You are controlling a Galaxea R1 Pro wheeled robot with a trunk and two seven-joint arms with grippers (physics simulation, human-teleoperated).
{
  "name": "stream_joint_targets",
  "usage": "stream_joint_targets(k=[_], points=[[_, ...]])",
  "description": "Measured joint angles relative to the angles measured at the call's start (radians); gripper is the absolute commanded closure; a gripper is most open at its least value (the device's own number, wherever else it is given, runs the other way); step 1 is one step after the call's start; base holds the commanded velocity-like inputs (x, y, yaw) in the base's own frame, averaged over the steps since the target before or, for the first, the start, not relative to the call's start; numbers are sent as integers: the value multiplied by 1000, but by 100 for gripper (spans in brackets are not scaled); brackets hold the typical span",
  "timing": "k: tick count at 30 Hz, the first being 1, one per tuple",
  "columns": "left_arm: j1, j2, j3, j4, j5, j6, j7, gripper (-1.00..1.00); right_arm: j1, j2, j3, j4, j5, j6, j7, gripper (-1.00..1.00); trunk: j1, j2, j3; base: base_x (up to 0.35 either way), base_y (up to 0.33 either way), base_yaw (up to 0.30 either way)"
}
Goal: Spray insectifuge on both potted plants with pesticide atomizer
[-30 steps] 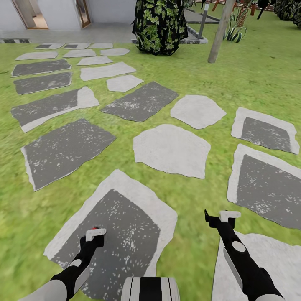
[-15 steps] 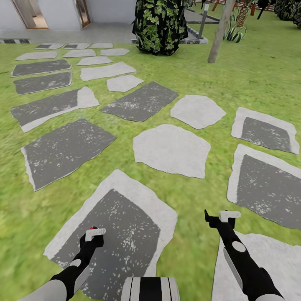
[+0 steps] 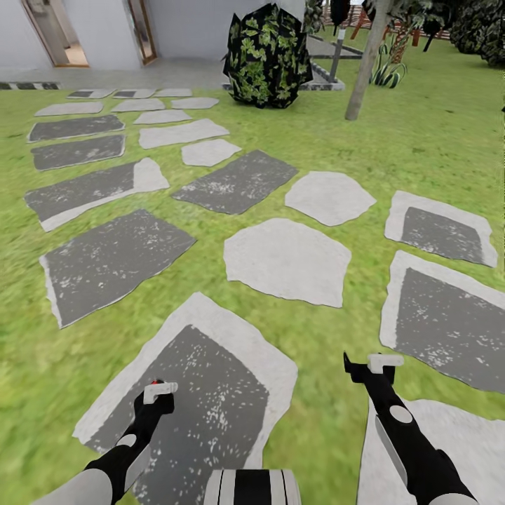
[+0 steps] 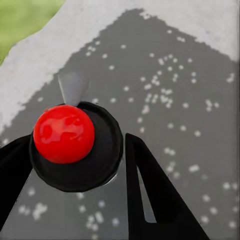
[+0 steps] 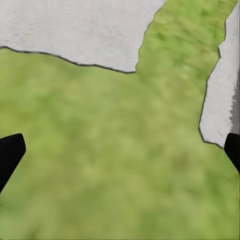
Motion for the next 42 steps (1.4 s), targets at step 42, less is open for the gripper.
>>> stream_joint_targets(k=[42], points=[[372, 48, 92, -6, -2, -195, 40, 100, 55, 9, 6, 860, -3, -761, -2, -100, -19, 10, 215, 0, 0, -11]])
